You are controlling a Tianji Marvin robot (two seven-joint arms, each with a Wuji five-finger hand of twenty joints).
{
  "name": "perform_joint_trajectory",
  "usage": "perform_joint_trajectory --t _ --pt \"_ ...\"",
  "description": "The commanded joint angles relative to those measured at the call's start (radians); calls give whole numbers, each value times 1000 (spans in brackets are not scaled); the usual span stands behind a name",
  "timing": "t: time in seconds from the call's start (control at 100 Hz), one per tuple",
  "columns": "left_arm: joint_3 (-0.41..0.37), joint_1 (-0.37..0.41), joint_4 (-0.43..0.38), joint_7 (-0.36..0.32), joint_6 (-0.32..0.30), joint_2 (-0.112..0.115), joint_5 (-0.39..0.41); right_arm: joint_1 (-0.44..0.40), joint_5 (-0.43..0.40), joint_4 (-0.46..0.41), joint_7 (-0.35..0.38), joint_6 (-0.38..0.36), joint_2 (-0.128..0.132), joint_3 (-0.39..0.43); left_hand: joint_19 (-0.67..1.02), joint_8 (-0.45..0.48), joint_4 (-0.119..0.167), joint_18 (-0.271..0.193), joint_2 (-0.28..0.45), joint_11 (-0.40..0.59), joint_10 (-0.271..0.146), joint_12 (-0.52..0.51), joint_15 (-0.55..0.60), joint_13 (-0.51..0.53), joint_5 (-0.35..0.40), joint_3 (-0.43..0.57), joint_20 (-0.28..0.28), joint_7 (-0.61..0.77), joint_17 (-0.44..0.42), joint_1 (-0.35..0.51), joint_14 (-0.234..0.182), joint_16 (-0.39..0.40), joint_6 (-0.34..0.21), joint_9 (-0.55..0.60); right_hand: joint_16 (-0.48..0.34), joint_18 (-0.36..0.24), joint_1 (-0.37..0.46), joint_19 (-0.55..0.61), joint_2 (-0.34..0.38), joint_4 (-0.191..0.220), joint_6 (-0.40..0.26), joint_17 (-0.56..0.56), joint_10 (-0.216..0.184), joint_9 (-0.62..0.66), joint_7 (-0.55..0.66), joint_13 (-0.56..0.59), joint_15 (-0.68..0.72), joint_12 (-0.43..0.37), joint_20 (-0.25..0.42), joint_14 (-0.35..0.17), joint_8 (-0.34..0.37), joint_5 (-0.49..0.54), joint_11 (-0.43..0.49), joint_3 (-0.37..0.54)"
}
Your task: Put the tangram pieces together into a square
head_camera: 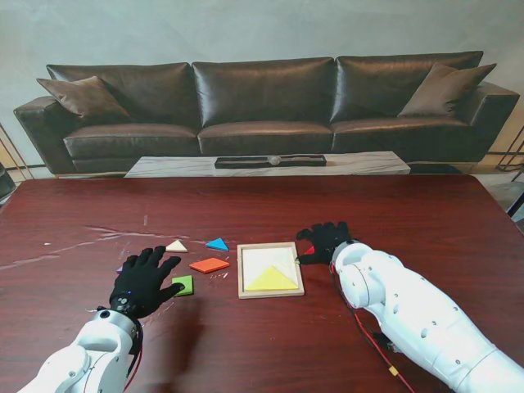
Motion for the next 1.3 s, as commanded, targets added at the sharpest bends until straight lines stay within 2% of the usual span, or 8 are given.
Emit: perform_joint_trajectory --t 0.0,0.26,0.73,0.94,1.29 --pt "1 0 -1 -2 2 2 -1 9 3 14 -1 -6 -2 -4 -17 6 46 6 37 4 6 1 0 1 -3 -13 -3 -3 -7 30 -13 1 -5 -23 -12 -1 38 -18 -15 12 -27 -2 0 -14 17 4 -2 -9 -23 -11 -13 -21 -9 -13" --pt "4 -5 -3 -10 3 2 -1 40 33 88 -24 -20 -7 -25 -16 7 46 4 37 3 6 1 0 2 -3 -13 -2 -3 -6 29 -12 1 -5 -23 -16 -10 46 -46 -25 11 -17 -4 0 -14 2 -6 -2 -16 -41 -15 -50 -39 -23 -12" --pt "18 -24 1 -35 5 6 2 100 152 259 -116 -49 -41 -87 -15 7 46 6 38 3 7 1 0 2 -4 -13 -1 -3 -6 29 -11 1 -5 -23 -21 -25 60 -56 -40 12 -21 -4 6 -16 -26 -9 -2 -21 -50 -16 -62 -43 -37 -8" --pt "22 -28 3 -39 6 6 2 117 183 301 -131 -57 -50 -103 -15 7 46 5 38 3 7 2 0 3 -7 -13 -1 -4 -6 29 -12 1 -5 -23 -24 -28 66 -61 -46 12 -37 -1 6 -12 -17 -4 -4 -18 -55 -12 -50 -37 -32 -5" --pt "22 -26 2 -36 5 6 2 136 200 340 -111 -72 -48 -126 -14 7 46 3 37 3 7 1 1 3 -5 -13 -1 -3 -5 30 -12 2 -5 -24 -24 -42 100 -69 -65 15 -74 26 2 -6 83 29 6 11 -62 -5 8 -23 29 17"
